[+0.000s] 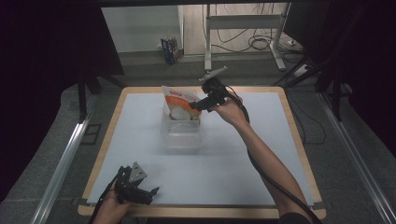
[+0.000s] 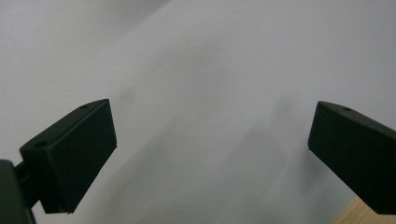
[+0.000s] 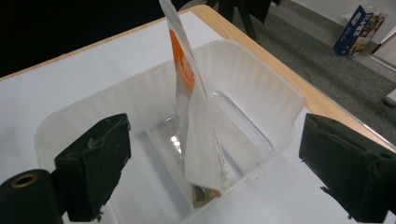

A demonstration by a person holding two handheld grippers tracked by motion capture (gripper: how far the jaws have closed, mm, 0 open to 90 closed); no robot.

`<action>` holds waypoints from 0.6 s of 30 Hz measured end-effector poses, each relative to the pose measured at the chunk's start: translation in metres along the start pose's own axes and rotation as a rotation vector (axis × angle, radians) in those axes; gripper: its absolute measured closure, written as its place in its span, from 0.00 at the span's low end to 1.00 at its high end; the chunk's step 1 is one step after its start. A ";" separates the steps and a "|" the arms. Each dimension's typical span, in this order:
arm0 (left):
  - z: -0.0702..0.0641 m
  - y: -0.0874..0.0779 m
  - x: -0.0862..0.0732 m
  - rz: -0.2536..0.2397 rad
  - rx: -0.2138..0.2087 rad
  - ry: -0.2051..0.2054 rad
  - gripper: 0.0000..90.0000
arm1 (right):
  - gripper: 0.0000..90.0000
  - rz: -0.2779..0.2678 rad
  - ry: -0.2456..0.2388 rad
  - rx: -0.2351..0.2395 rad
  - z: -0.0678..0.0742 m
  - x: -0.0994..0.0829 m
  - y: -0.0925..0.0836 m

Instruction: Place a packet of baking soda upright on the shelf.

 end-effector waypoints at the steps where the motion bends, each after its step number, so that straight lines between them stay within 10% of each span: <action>1: 0.000 0.000 0.000 0.000 0.000 0.000 0.01 | 0.09 0.001 0.001 0.000 0.000 -0.001 -0.001; 18: 0.000 0.000 0.000 0.002 0.002 0.002 0.01 | 0.05 0.023 -0.004 -0.005 0.000 -0.020 -0.008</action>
Point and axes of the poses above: each handheld gripper's, and its own axes: y roughly forward along the jaws, x roughly out of its top, z roughly to its left, the point moved 3 cm from there along y, roughly forward along the jaws, and after that the axes turned 1 degree about -z, right-handed, at the moved point
